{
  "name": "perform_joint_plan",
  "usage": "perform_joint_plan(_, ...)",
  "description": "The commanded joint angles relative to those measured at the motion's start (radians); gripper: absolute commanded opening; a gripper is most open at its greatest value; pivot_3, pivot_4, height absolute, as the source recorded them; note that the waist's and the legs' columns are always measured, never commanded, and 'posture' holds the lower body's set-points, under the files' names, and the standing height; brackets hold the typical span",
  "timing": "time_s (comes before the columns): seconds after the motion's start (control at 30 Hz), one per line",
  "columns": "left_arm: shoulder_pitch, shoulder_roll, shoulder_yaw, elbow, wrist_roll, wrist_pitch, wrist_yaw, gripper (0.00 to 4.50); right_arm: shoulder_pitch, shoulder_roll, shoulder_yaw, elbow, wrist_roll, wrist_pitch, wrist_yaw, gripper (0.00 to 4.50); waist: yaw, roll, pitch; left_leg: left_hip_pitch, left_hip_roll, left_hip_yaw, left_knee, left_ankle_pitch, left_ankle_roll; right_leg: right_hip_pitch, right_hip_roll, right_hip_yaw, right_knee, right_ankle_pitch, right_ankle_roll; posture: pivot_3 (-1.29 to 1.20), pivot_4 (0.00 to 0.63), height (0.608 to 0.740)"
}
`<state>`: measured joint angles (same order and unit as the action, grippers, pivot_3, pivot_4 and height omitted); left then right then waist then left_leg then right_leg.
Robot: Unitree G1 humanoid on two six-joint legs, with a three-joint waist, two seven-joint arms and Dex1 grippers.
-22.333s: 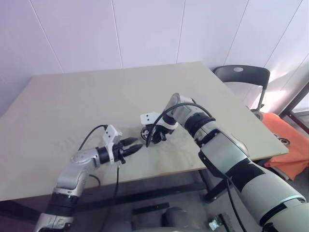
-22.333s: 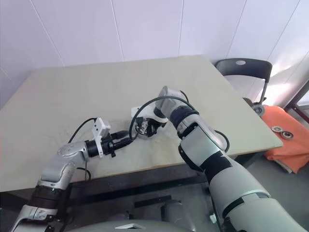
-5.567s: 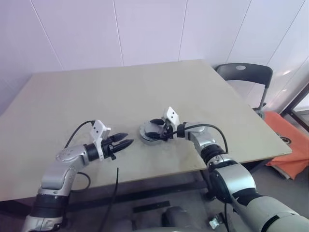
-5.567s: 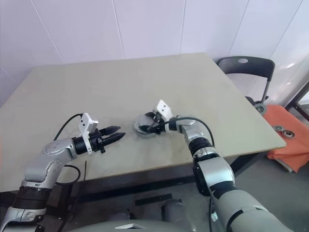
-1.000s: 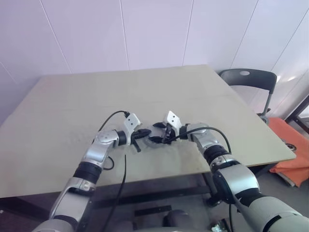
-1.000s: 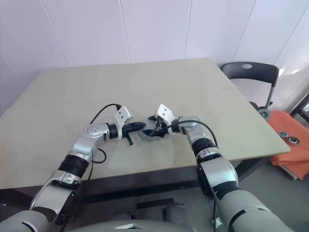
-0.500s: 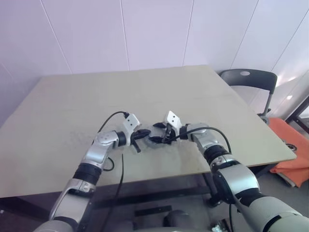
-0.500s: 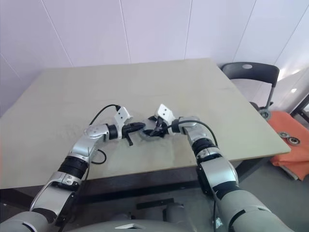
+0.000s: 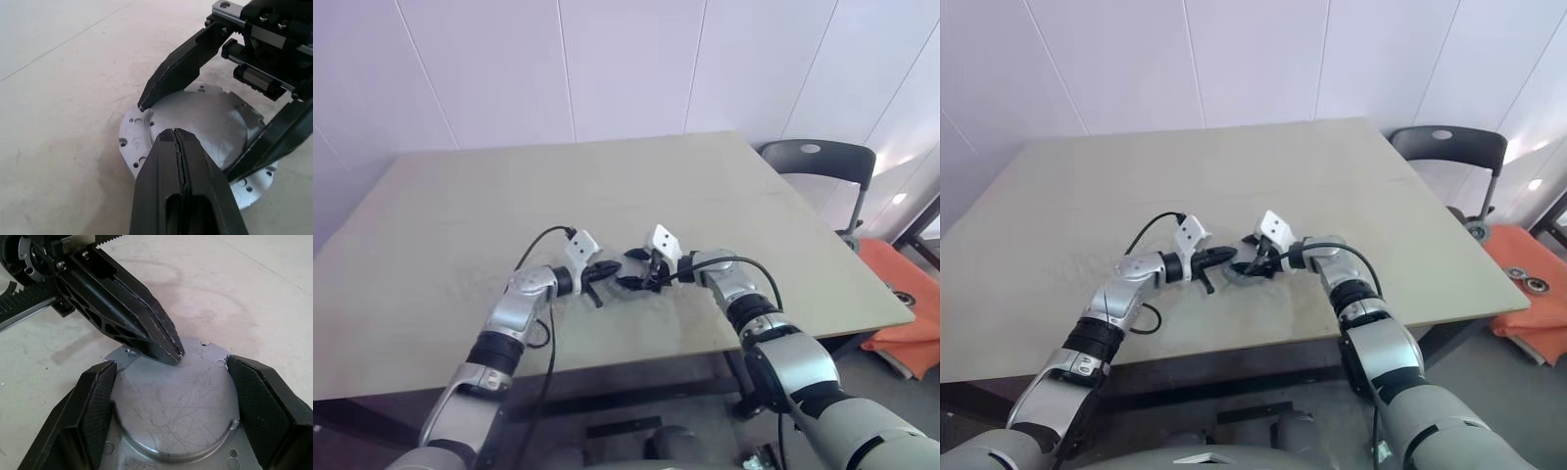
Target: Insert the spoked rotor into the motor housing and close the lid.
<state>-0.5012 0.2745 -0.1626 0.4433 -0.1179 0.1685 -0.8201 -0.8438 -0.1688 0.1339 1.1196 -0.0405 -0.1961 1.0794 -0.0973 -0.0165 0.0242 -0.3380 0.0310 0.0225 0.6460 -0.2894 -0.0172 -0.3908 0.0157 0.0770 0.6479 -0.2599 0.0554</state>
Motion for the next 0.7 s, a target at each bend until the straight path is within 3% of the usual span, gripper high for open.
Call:
perform_joint_plan(0.03, -0.001, -0.017, 0.008, 0.013, -0.007, 0.024, 0.014, 0.03, 0.047, 0.006, 0.04, 0.035, -0.037, 0.033, 0.031, 3.24, 0.0, 0.0, 0.0, 0.0, 0.0, 0.0, 0.0, 0.0, 0.0, 0.0, 0.0, 0.0, 0.0, 0.0, 0.0, 0.0, 0.0, 0.74)
perform_joint_plan(0.6, 0.029, -0.024, -0.004, -0.017, -0.017, 0.088, -0.019, 0.03, 0.052, 0.017, 0.035, 0.016, -0.01, 0.061, 0.041, 3.24, -0.001, 0.0, 0.0, 0.0, 0.0, 0.0, 0.0, -0.002, 0.003, 0.0, 0.0, 0.0, -0.001, -0.001, 0.001, 0.0, 0.0, 0.74)
perform_joint_plan(0.7, 0.035, -0.022, -0.003, -0.028, -0.017, 0.095, -0.024, 0.0, 0.051, 0.021, 0.035, 0.016, -0.012, 0.058, 0.018, 4.21, -0.001, 0.0, 0.0, 0.0, 0.0, 0.0, -0.001, -0.002, 0.004, 0.0, 0.0, 0.0, -0.001, -0.001, 0.001, 0.0, 0.0, 0.74)
